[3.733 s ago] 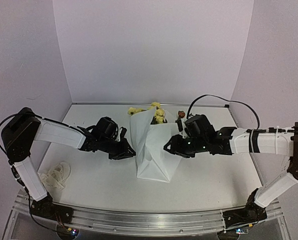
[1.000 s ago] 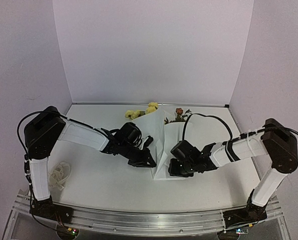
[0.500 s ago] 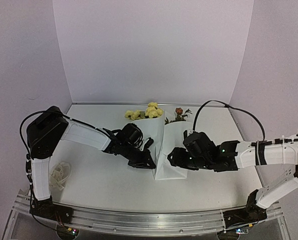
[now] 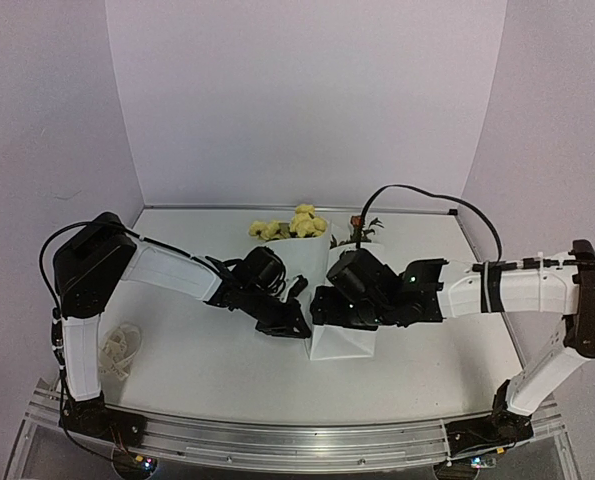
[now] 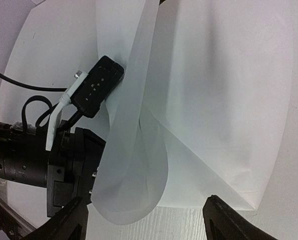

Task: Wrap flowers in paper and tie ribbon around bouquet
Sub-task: Fold the wrapping paper along the fold line into a two-thirds folded shape.

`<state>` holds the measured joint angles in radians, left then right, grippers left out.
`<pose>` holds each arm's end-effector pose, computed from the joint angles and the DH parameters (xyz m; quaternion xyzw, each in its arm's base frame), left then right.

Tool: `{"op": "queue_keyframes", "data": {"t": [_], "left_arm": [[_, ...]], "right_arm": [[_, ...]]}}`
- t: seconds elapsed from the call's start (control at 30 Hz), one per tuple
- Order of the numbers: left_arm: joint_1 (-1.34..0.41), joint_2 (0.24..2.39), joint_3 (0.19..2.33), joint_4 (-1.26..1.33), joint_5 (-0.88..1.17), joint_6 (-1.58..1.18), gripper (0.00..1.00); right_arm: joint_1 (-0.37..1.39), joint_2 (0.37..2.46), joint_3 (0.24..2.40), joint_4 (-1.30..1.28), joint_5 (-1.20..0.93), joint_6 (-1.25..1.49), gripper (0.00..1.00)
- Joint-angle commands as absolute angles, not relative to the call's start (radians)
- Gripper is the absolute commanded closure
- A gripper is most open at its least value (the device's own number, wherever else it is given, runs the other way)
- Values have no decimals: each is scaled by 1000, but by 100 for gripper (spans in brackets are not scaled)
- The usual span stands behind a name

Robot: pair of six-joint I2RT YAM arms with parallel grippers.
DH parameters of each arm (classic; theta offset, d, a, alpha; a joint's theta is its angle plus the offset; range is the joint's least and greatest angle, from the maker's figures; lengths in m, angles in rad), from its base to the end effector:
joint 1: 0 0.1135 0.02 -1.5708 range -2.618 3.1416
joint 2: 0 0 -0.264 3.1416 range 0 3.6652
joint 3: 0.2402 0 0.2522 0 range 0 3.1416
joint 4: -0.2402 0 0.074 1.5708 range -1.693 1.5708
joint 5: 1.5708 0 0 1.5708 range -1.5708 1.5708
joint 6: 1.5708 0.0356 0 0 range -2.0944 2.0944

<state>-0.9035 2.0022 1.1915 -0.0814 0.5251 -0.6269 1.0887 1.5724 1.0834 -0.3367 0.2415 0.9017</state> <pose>0.2388 -0.3319 0.1355 0.2111 0.8900 -0.3992 0.0623 0.1645 0.2959 0.2356 -0.0427 0.9247 0.2420 0.2908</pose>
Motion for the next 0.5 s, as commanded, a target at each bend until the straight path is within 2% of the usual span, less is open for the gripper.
{"op": "queue_keyframes", "data": {"t": [0.0,0.27,0.47], "left_arm": [[-908,1967,1227,-108,542,-602,88],[-908,1947,1218,-132,543,-574,88],[-908,1937,1213,-132,546,-567,88]], "right_arm": [[1099,1631,1179,-440,265,938,21],[1101,1678,1224,-459,229,927,29],[1100,1692,1237,-460,227,923,51]]}}
